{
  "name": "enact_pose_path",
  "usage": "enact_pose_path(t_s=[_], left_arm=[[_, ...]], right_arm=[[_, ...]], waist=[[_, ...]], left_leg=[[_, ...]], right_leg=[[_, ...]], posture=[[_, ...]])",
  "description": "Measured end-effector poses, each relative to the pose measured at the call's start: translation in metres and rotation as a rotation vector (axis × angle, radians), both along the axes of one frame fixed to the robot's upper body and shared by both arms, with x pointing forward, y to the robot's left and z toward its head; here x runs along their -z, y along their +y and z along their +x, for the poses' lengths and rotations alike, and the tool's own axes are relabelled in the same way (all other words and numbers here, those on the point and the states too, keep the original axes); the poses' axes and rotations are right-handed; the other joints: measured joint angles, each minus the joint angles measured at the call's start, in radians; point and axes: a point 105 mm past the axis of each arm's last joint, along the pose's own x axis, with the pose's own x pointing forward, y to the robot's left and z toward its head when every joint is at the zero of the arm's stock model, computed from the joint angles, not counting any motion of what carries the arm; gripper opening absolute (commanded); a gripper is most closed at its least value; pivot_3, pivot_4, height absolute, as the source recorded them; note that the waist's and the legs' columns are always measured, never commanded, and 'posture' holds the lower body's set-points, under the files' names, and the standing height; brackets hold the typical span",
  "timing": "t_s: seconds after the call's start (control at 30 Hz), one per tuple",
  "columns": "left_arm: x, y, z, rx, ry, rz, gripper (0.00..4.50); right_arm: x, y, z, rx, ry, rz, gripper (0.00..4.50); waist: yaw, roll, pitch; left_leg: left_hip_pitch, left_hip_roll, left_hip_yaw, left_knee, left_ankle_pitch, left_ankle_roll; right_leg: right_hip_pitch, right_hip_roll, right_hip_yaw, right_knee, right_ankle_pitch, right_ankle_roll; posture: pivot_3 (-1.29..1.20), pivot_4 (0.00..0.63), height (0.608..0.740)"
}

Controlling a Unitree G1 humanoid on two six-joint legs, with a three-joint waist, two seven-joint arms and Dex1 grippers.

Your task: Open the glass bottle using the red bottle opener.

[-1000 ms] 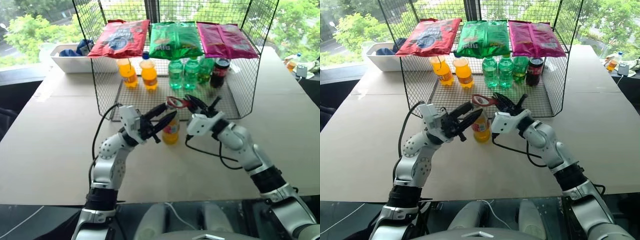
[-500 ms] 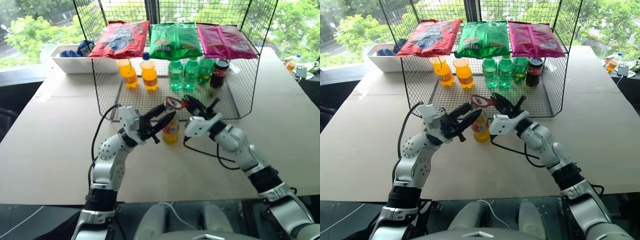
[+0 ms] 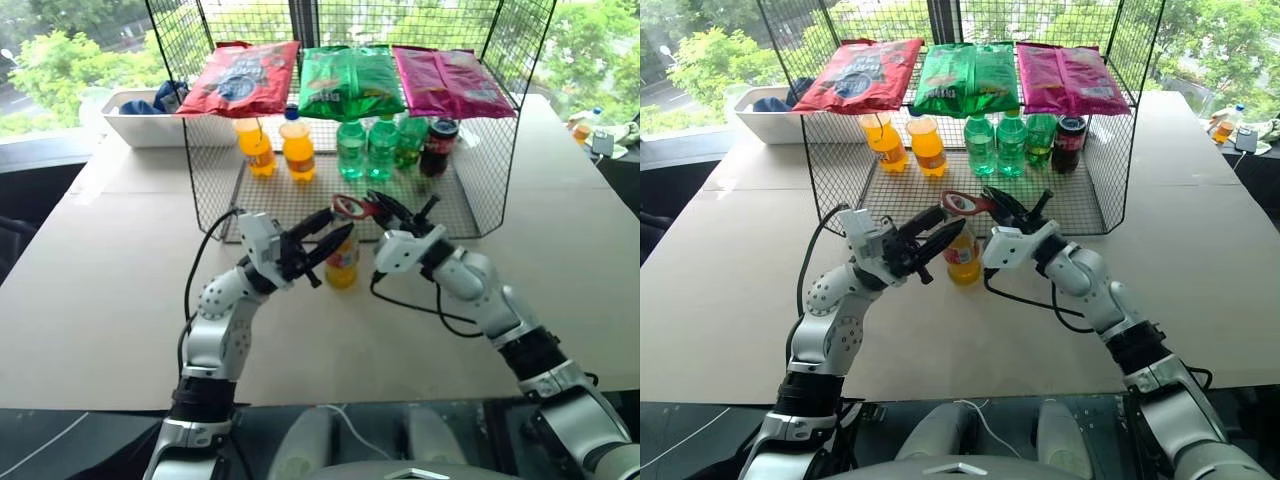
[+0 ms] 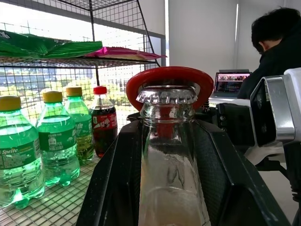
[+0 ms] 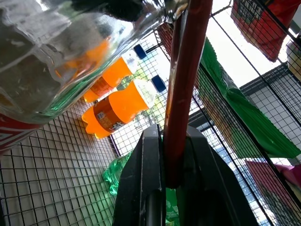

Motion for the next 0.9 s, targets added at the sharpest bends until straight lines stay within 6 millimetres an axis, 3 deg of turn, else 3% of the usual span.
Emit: enact_pose_path(t_s=[0.77, 0.9], left_arm=[[-0.001, -0.003, 0.002, 0.003, 0.001, -0.003, 1.6], [-0.001, -0.004, 0.002, 0.003, 0.004, -0.003, 1.6]], right_arm=[[-0.02, -0.016, 0.014, -0.023, -0.137, -0.159, 0.0], [-0.037, -0.019, 0.018, -0.011, -0.197, -0.176, 0.0]], waist=[[0.001, 0.0, 0.0], [-0.001, 0.0, 0.0]], left_leg=[[0.0, 0.0, 0.0, 0.0, 0.0, 0.0], [0.0, 0.0, 0.0, 0.0, 0.0, 0.0]], right_leg=[[0.0, 0.0, 0.0, 0.0, 0.0, 0.0], [0.0, 0.0, 0.0, -0.001, 0.0, 0.0]], posture=[[0.0, 0.15, 0.74], [0.0, 0.15, 0.74]])
